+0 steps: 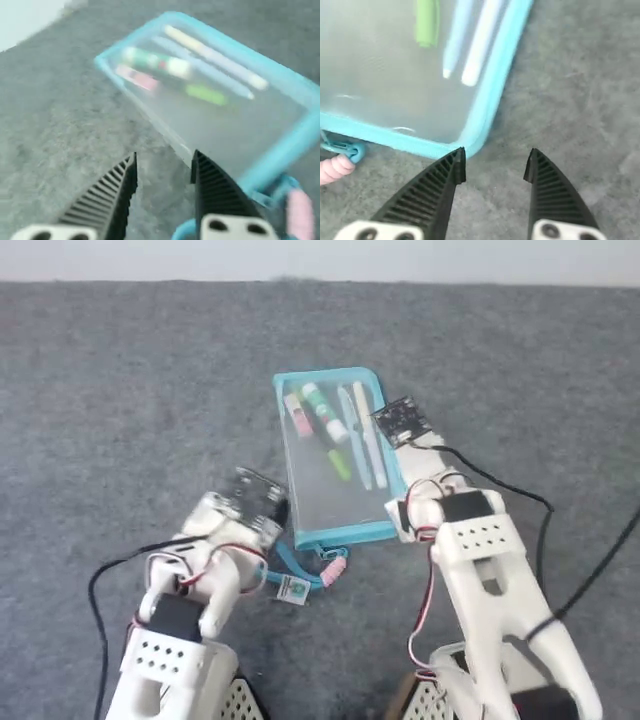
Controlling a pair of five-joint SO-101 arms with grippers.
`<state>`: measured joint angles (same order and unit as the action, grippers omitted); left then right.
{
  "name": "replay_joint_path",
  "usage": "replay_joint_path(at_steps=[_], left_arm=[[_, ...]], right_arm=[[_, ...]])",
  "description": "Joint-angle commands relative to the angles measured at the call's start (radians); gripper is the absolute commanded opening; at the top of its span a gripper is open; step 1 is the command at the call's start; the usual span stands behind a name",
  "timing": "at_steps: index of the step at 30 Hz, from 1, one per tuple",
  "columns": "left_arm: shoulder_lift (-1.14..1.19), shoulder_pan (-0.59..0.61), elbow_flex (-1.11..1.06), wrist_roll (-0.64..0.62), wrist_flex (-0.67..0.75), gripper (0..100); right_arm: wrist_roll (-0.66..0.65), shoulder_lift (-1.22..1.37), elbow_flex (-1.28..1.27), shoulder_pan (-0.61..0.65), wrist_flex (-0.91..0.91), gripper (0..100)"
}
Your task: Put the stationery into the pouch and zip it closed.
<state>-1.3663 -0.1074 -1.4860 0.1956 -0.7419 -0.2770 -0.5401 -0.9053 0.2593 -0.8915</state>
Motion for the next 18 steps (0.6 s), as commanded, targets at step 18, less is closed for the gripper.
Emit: replay_joint_path(at_steps=[18], left_arm=[[-0.483,0.189,-0.035,-0.201,-0.06,19]], right_arm=[[0.009,-0.309,-0.21,0.01,0.176,3.5]])
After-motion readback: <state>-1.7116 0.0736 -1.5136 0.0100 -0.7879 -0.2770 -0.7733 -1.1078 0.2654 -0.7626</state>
